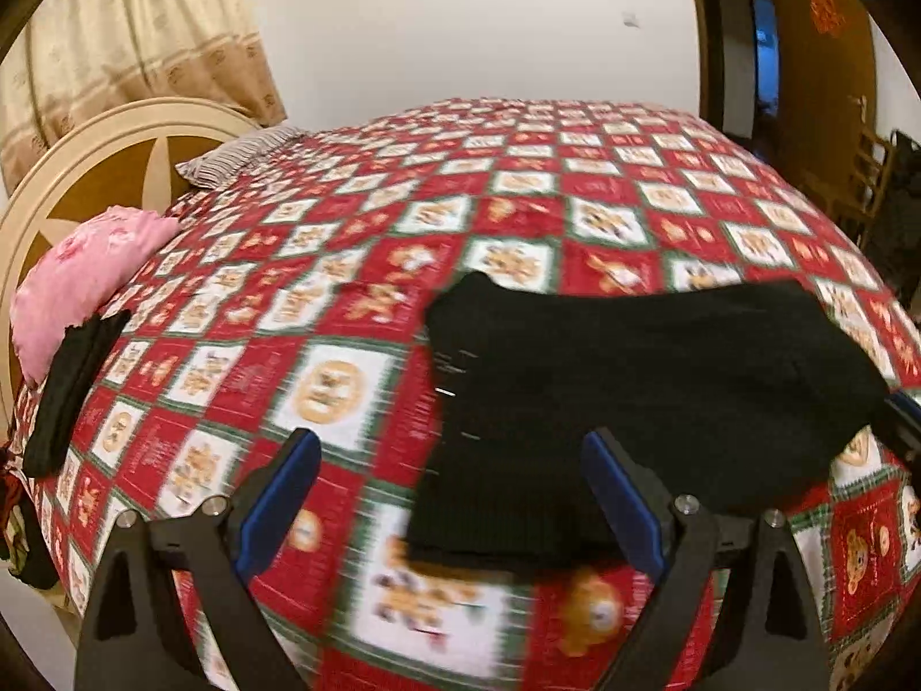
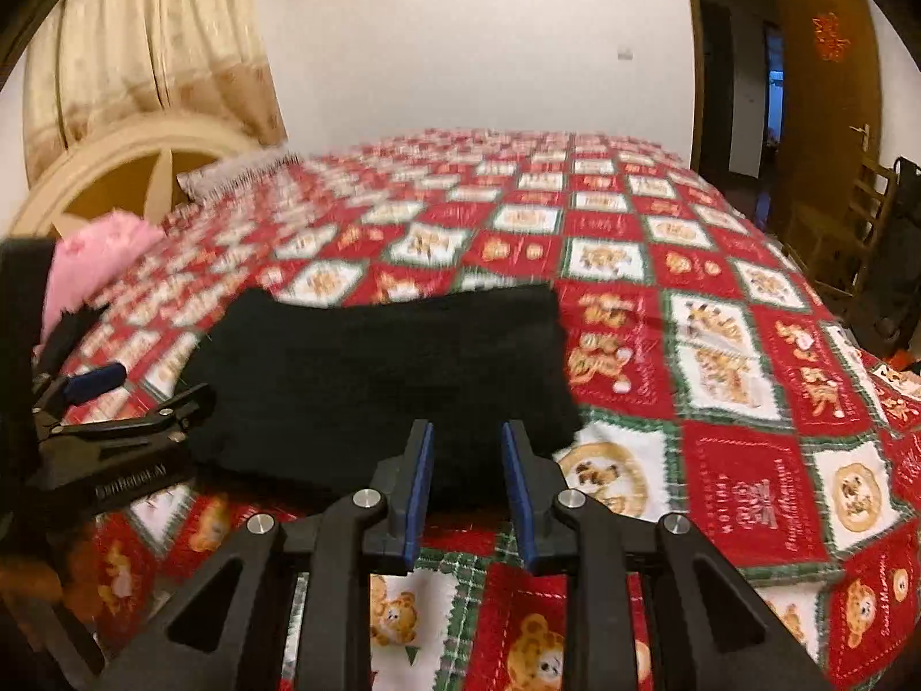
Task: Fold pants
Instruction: 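Lower the pants onto the quilt, open the left gripper and withdraw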
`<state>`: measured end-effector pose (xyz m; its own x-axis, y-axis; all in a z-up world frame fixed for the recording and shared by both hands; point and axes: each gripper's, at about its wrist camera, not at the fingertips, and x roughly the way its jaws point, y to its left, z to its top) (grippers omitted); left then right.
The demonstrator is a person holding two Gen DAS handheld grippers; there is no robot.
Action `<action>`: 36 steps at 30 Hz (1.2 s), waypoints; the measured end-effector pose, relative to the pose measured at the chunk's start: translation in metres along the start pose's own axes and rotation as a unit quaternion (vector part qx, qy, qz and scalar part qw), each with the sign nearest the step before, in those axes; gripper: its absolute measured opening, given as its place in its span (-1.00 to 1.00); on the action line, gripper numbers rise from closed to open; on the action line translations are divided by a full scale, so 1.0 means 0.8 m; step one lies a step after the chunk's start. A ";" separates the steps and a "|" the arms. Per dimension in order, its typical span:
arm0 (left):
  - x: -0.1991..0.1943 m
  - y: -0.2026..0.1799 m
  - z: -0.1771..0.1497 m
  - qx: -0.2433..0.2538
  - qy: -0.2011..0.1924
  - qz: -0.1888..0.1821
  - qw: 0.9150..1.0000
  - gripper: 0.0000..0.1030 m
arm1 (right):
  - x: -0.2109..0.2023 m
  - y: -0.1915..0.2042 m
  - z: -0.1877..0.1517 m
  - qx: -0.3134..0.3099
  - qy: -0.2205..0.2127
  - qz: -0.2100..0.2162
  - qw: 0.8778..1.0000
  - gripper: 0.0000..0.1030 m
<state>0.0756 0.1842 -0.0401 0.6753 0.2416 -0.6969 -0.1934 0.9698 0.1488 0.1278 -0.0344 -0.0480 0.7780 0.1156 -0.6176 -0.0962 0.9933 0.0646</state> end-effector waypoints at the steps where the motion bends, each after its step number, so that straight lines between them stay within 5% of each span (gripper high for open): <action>1: 0.003 -0.009 -0.002 0.004 0.000 0.000 1.000 0.83 | 0.008 -0.005 -0.004 0.004 0.008 -0.008 1.000 -0.49; 6: 0.034 -0.030 -0.009 0.015 0.021 0.026 0.999 0.83 | 0.024 -0.017 -0.010 0.010 0.018 -0.013 1.000 -0.50; 16: 0.055 -0.010 -0.021 -0.039 0.048 -0.011 0.998 1.00 | 0.025 -0.009 -0.017 -0.011 0.005 -0.031 0.999 -0.45; 18: 0.050 -0.013 -0.022 -0.032 0.047 -0.005 0.998 1.00 | 0.019 -0.004 -0.018 -0.012 0.017 -0.030 0.999 -0.27; 20: 0.044 -0.012 -0.022 -0.025 0.051 -0.002 0.998 1.00 | 0.012 -0.003 -0.023 0.010 0.034 -0.030 0.999 0.24; 21: 0.037 -0.011 -0.023 -0.022 0.055 -0.001 0.998 1.00 | 0.007 -0.004 -0.028 0.026 0.041 -0.027 0.998 0.31; 36: -0.055 0.005 -0.067 -0.014 0.038 -0.006 0.999 1.00 | -0.094 -0.001 -0.076 0.106 0.040 -0.003 0.994 0.32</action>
<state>0.0070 0.1755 -0.0466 0.6214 0.2252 -0.7504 -0.2062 0.9710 0.1207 0.0311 -0.0442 -0.0492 0.7251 0.1173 -0.6786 0.0476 0.9745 0.2193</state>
